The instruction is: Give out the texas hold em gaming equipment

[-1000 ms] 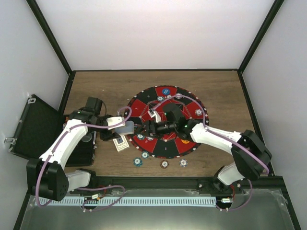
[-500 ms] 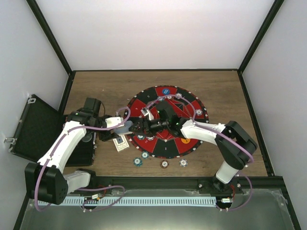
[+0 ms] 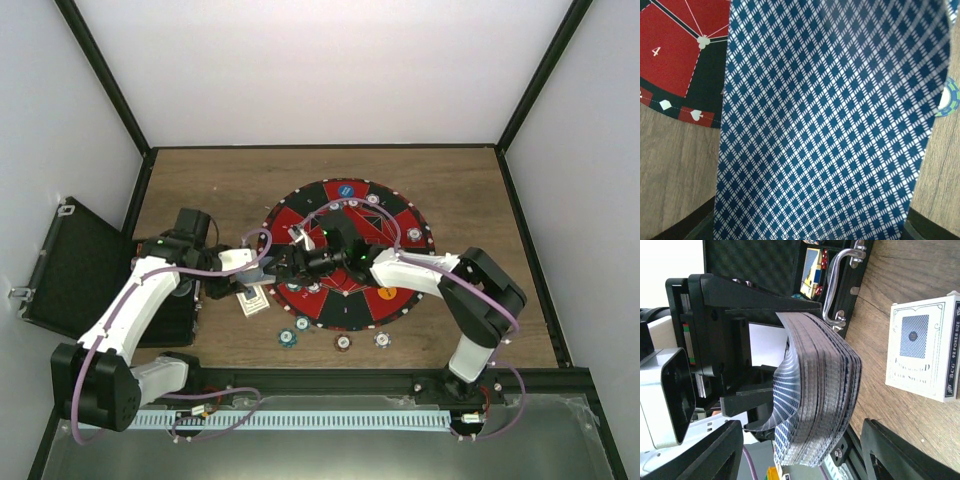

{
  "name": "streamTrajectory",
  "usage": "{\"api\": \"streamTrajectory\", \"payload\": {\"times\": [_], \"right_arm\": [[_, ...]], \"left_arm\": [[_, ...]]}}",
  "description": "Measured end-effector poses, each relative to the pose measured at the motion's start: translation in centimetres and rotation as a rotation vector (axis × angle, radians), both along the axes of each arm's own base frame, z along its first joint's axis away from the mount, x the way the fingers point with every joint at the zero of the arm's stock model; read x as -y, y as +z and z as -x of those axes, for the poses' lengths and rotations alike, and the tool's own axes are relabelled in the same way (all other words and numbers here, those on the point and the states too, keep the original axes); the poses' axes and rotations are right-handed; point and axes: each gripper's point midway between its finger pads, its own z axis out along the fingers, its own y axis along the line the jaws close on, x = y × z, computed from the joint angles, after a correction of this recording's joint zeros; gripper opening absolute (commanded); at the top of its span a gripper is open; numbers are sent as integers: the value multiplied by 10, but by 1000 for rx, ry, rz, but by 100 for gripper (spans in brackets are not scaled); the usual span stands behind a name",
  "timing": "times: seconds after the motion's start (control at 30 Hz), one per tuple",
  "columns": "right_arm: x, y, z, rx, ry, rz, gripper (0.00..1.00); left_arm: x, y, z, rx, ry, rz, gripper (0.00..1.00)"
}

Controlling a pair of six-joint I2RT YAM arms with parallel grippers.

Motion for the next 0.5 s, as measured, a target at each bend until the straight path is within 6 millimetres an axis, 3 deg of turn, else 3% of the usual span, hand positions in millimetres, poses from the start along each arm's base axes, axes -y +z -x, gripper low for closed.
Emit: {"api": "streamTrajectory", "payload": {"times": [0.23, 0.37, 0.5], "right_arm": [[15, 3, 11, 14, 0, 18, 70], [25, 14, 17, 35, -4, 11, 71], [25, 21, 16, 49, -7, 0, 69]], "left_arm": [[0, 0, 0, 6, -1, 0, 4], [0, 1, -1, 13, -2, 1, 4], [0, 1, -1, 15, -2, 1, 4]]}}
